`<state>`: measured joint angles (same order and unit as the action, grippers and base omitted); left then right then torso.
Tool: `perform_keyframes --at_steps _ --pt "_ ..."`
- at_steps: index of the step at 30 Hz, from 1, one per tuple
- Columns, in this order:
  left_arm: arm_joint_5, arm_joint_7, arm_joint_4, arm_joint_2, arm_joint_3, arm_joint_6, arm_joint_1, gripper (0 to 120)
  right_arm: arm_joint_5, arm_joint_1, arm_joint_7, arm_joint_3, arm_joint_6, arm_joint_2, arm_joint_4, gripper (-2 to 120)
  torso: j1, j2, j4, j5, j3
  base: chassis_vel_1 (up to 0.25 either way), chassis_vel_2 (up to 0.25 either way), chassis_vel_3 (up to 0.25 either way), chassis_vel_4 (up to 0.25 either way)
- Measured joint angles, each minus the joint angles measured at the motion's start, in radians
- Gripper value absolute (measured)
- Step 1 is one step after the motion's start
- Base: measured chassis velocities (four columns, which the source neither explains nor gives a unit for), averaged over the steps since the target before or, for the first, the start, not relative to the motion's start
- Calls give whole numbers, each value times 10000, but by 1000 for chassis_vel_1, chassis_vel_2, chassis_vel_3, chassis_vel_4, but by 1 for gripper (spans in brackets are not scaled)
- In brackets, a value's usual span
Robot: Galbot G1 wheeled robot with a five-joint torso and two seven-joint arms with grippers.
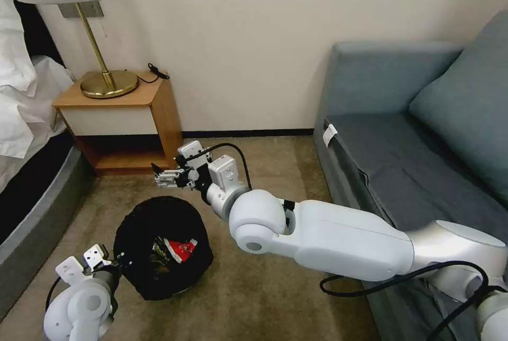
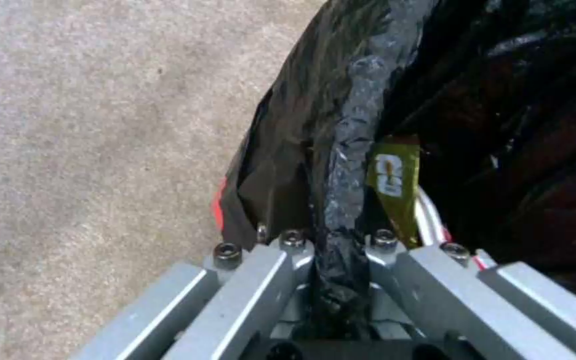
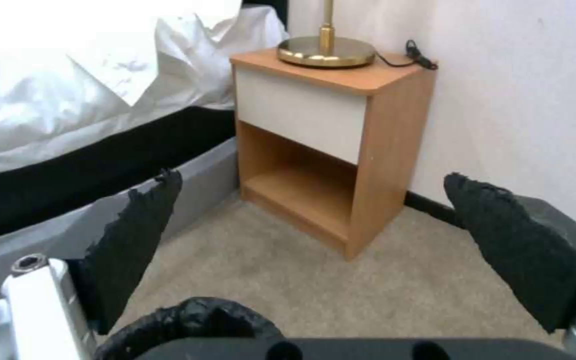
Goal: Pick up the trash bin, then pick up the garbage on the floor and place it into the trash bin.
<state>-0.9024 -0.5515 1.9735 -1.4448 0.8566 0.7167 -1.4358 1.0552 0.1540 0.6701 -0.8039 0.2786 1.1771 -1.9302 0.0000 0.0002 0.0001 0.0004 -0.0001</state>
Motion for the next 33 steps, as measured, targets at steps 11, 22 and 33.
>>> perform_keyframes --at_steps 11,22,33 --pt "769 758 -82 -28 29 -313 -23 15 -145 234 -60 166 -85 -364 -2 100 0 -1 -1 -11 2 0 0 0 0" --pt "2358 2009 50 -30 168 -1239 -79 53 -182 281 -68 178 -106 -542 -54 100 0 -1 -2 -5 2 0 0 0 0" --pt "4214 4375 118 -23 390 -3466 -224 90 -296 508 -196 505 -322 -841 -93 100 0 -1 0 -5 1 0 0 0 0"
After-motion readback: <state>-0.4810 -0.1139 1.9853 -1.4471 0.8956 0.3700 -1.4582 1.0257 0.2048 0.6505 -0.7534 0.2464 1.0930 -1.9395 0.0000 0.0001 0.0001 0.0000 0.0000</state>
